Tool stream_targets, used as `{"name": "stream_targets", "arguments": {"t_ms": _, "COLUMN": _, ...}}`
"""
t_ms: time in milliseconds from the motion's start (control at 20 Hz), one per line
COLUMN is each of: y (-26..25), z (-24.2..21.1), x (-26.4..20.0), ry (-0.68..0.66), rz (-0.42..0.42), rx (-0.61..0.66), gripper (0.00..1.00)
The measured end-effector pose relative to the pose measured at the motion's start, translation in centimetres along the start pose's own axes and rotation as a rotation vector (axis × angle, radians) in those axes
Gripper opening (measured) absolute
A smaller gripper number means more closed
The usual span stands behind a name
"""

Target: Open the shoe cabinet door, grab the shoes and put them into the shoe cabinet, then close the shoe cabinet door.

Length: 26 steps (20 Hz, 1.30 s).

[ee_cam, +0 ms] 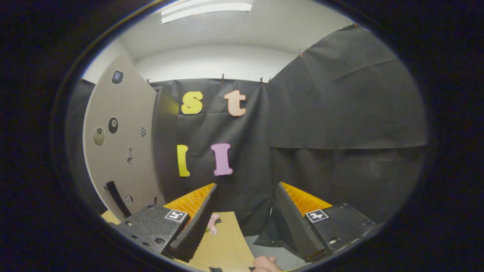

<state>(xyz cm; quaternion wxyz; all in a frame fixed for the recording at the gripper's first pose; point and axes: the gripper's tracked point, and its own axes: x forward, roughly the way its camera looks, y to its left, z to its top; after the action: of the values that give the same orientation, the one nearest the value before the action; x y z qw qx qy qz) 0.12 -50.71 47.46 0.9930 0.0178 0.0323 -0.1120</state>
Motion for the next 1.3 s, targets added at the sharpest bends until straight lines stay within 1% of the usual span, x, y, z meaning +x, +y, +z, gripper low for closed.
{"name": "stream_targets", "arguments": {"t_ms": 150, "y": 0.5, "z": -1.3, "x": 1.7, "ry": -0.004, "rz": 0.054, "rx": 0.030, "gripper": 0.98}}
{"name": "stream_targets", "arguments": {"t_ms": 250, "y": 0.9, "z": -2.4, "x": 2.5, "ry": 0.010, "rz": 0.057, "rx": 0.011, "gripper": 0.98}}
{"name": "stream_targets", "arguments": {"t_ms": 350, "y": 2.7, "z": -3.4, "x": 2.7, "ry": 0.025, "rz": 0.087, "rx": -0.004, "gripper": 0.99}}
{"name": "stream_targets", "arguments": {"t_ms": 500, "y": 6.9, "z": -4.5, "x": 3.2, "ry": 0.047, "rz": 0.174, "rx": 0.000, "gripper": 0.98}}
{"name": "stream_targets", "arguments": {"t_ms": 800, "y": 16.2, "z": -7.2, "x": 3.5, "ry": 0.104, "rz": 0.356, "rx": -0.030, "gripper": 0.99}}
{"name": "stream_targets", "arguments": {"t_ms": 950, "y": 20.5, "z": -7.8, "x": 2.4, "ry": 0.118, "rz": 0.434, "rx": -0.064, "gripper": 0.99}}
{"name": "stream_targets", "arguments": {"t_ms": 1000, "y": 21.4, "z": -8.0, "x": 1.7, "ry": 0.121, "rz": 0.442, "rx": -0.079, "gripper": 0.99}}
{"name": "stream_targets", "arguments": {"t_ms": 1050, "y": 21.8, "z": -7.5, "x": 1.8, "ry": 0.096, "rz": 0.434, "rx": -0.074, "gripper": 0.99}}
{"name": "stream_targets", "arguments": {"t_ms": 1100, "y": 22.4, "z": -7.8, "x": 0.9, "ry": 0.110, "rz": 0.432, "rx": -0.091, "gripper": 0.92}}
{"name": "stream_targets", "arguments": {"t_ms": 1150, "y": 23.1, "z": -7.6, "x": 0.7, "ry": 0.109, "rz": 0.435, "rx": -0.079, "gripper": 0.92}}
{"name": "stream_targets", "arguments": {"t_ms": 1300, "y": 26.3, "z": -8.3, "x": 0.0, "ry": 0.123, "rz": 0.447, "rx": -0.095, "gripper": 0.92}}
